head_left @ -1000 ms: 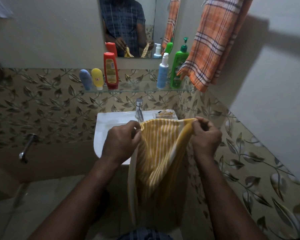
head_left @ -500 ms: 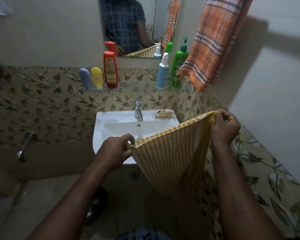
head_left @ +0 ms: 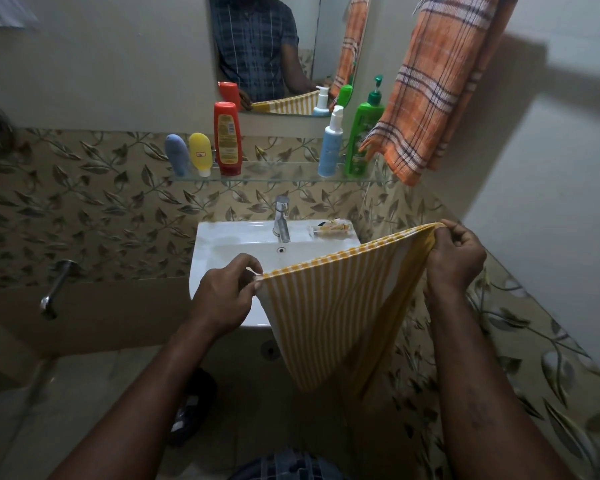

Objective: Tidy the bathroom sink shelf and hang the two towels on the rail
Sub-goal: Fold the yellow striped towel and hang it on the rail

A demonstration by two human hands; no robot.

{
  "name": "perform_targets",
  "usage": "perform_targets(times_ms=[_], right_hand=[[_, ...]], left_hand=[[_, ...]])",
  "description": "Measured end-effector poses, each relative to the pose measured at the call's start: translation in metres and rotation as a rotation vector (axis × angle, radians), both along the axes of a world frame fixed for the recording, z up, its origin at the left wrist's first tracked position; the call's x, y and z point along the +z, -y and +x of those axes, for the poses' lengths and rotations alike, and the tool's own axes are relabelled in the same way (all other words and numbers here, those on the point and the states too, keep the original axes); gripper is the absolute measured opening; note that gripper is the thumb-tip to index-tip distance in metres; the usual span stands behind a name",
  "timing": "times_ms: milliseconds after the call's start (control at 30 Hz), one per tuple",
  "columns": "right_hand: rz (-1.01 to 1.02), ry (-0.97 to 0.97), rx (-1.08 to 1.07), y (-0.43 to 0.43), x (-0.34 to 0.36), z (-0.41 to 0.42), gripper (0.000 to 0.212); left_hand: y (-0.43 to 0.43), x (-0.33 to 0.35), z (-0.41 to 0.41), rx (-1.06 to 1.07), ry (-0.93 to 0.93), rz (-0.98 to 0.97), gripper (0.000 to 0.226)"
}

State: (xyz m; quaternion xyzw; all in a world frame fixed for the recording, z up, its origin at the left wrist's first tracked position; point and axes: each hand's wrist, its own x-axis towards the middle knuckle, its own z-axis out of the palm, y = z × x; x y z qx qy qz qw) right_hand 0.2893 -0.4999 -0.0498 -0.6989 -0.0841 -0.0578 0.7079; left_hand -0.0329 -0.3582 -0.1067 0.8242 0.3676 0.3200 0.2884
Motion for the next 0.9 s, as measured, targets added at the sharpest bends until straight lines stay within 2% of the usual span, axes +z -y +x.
perform_targets(times_ms=[300, 433, 633, 733, 900], right_hand=[[0.028, 0.005, 0.002, -0.001, 0.001, 0.002, 0.018], [0.026, -0.002, -0.003, 0.001, 0.004, 0.001, 0.016], [-0.009, 0.01, -0.018, 0.001, 0.004, 0.004, 0.017], [-0.014, 0.01, -0.019, 0.0, 0.004, 0.005, 0.017], [-0.028, 0.024, 0.005, -0.003, 0.004, 0.004, 0.021]], left_hand=[[0.002, 0.002, -0.006, -0.074, 0.07, 0.194, 0.04], [0.002, 0.002, -0.007, -0.105, 0.119, 0.293, 0.024], [0.007, 0.01, -0.009, -0.128, 0.071, 0.406, 0.012], [0.005, 0.009, -0.006, -0.143, -0.004, 0.398, 0.015], [-0.002, -0.001, -0.004, -0.158, -0.234, 0.362, 0.018]])
